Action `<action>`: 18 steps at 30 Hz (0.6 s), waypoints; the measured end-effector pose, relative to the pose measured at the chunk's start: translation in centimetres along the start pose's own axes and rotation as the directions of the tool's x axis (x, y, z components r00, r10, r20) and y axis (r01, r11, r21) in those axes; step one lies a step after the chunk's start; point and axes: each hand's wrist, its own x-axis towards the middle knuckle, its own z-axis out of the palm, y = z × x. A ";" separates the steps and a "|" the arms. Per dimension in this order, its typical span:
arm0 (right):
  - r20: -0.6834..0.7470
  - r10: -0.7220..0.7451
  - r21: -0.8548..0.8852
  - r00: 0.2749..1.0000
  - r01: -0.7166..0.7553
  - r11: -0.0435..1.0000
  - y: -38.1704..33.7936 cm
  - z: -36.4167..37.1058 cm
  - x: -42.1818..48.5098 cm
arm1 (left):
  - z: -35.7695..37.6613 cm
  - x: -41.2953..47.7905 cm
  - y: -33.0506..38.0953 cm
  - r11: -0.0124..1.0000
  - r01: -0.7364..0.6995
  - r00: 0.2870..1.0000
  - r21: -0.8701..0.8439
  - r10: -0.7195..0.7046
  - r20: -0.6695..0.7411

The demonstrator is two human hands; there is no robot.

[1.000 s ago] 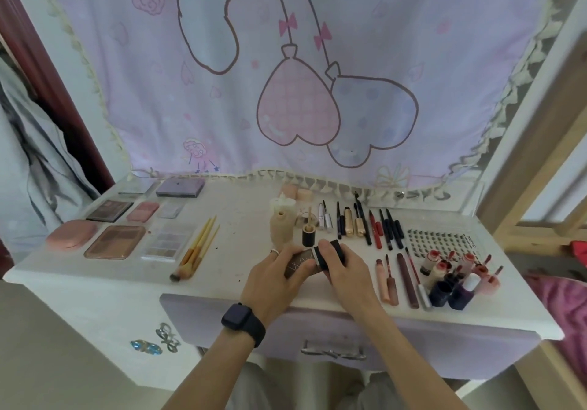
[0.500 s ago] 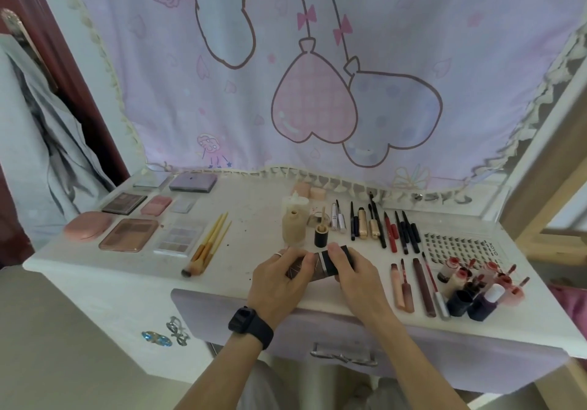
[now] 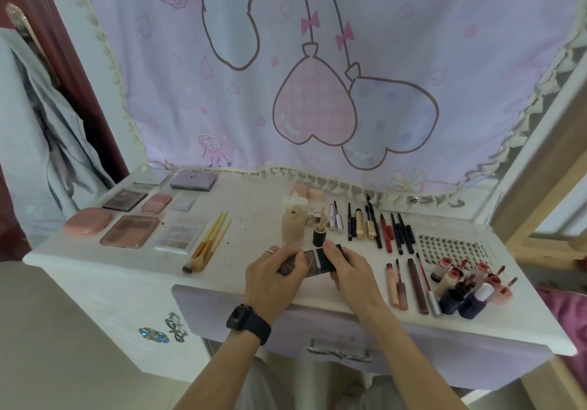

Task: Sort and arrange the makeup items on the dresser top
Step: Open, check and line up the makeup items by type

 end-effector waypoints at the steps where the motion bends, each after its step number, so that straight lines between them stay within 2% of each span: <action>1: 0.007 0.005 -0.006 1.000 -0.005 1.000 -0.2 -0.2 -0.2 | -0.2 0.1 0.2 1.000 -0.005 1.000 -0.006 0.005 0.002; 6: 0.052 0.048 0.002 0.997 -0.048 0.999 -2.7 -1.3 -0.6 | -1.6 1.8 1.5 0.996 -0.086 0.996 -0.022 0.085 -0.021; 10: 0.128 0.168 0.117 0.977 -0.184 0.976 -4.3 -1.2 -0.9 | -2.7 2.4 2.0 0.986 -0.142 0.989 0.091 0.138 0.052; 12: 0.071 0.077 0.007 0.995 -0.078 0.997 -4.5 -1.3 -0.9 | -3.5 2.7 2.4 0.996 -0.074 0.976 0.041 0.064 0.207; 13: 0.057 0.012 -0.056 0.998 -0.009 0.998 -4.6 -1.4 -1.0 | -3.9 3.0 2.6 1.000 -0.027 0.948 0.007 0.023 0.318; 15: 0.079 -0.080 -0.104 0.994 0.088 0.991 -5.0 -1.9 -1.2 | -4.8 3.6 3.2 1.000 -0.011 0.852 -0.007 0.013 0.523; 18: 0.157 -0.158 -0.164 0.975 0.184 0.969 -6.2 -2.8 -1.5 | -6.0 4.9 4.6 1.000 0.020 0.741 -0.012 -0.007 0.671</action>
